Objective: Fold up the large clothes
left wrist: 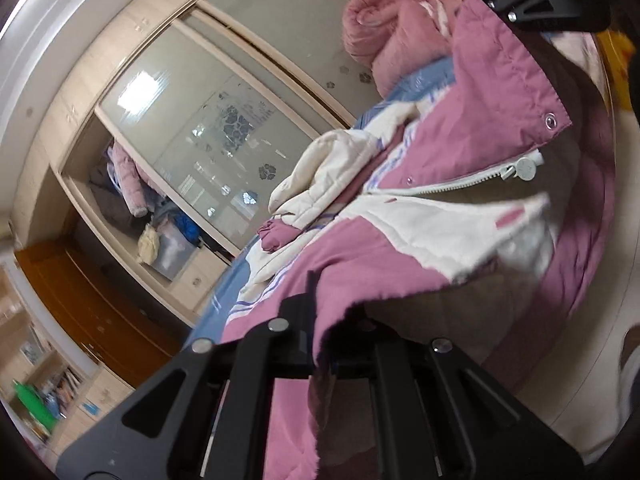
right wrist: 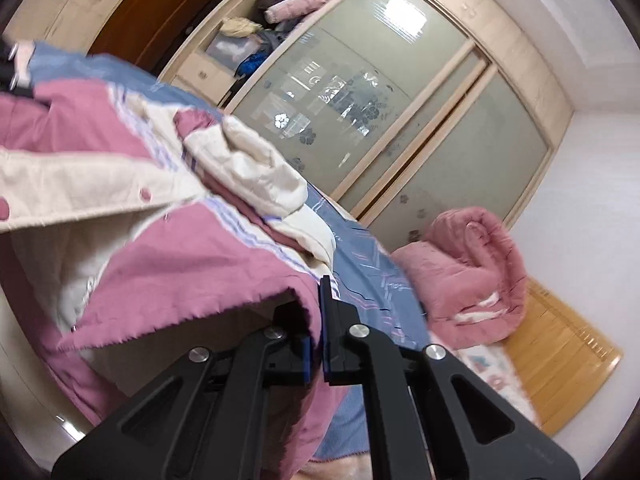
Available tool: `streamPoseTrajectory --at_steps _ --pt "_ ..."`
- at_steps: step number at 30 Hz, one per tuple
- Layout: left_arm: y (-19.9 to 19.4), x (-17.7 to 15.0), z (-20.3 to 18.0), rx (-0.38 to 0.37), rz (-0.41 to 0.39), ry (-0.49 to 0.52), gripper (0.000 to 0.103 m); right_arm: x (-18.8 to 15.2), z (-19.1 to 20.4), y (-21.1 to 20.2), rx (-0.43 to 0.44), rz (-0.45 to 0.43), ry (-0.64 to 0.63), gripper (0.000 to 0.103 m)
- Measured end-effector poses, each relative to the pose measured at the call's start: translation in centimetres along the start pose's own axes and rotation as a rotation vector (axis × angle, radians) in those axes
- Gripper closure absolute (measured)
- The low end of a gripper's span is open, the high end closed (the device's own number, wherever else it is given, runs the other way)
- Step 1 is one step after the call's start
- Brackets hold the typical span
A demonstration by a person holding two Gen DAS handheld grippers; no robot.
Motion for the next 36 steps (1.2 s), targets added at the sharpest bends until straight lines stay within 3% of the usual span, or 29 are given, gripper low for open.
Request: streamPoseTrajectory --at_steps 3,7,8,9,10,11,12,13,16,18,24,29,36 --pt "-0.4 0.3 0.3 -0.014 -0.007 -0.03 0.099 -0.2 -0.3 0.1 0.014 0.01 0.031 0.099" --pt "-0.5 0.0 -0.8 -0.032 -0.015 0.019 0.094 -1.6 2.0 -0.7 0.06 -0.002 -0.097 0.099" --pt "-0.4 -0.2 -1.2 -0.036 -0.017 0.032 0.092 -2.6 3.3 -1.0 0.077 0.004 -0.167 0.096" --pt "-0.6 -0.7 -2.0 -0.052 -0.023 0.048 0.087 -3.3 4.1 -1.3 0.073 0.009 -0.215 0.076" --pt "-0.4 -1.1 -2.3 -0.063 -0.026 0.064 0.064 -4.6 5.4 -1.7 0.053 0.008 -0.29 0.04" --pt "-0.5 -1.6 -2.9 -0.065 -0.033 0.089 0.032 -5.9 6.8 -2.4 0.024 -0.019 -0.371 0.026" --pt "-0.6 -2.0 -3.5 -0.056 -0.046 0.119 0.019 -7.4 8.2 -3.1 0.018 -0.055 -0.463 0.017" --pt "-1.0 -2.6 -4.4 -0.052 -0.077 0.161 0.008 -8.8 9.3 -3.6 0.033 -0.066 -0.538 0.015" --pt "-1.7 -4.0 -7.0 -0.069 -0.102 0.247 0.007 -14.0 12.0 -4.8 0.031 -0.098 -0.807 0.015" --pt "-1.8 -4.4 -7.9 -0.09 -0.112 0.233 0.007 -17.3 12.4 -5.2 0.005 -0.106 -0.916 0.015" --pt "-1.8 -3.0 -6.8 -0.088 -0.151 0.111 0.004 -22.3 10.6 -4.6 -0.147 -0.092 -0.98 0.015" --pt "-2.4 -1.3 -5.7 -0.078 -0.217 0.039 0.002 -23.2 9.5 -2.3 -0.277 -0.08 -1.033 0.015" --pt "-2.6 -1.3 -5.8 -0.067 -0.213 0.051 0.002 -21.1 9.7 -2.4 -0.334 -0.156 -1.008 0.015"
Point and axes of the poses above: each gripper's, at about its wrist camera, not at the fingertips, and y roughly the way its jaws point, z to its left, x to its top, the point moved 6 cm from there along y, roughly the way its jaws point, and after that the axes turned 5 degrees about -z, right-handed, at the moved point
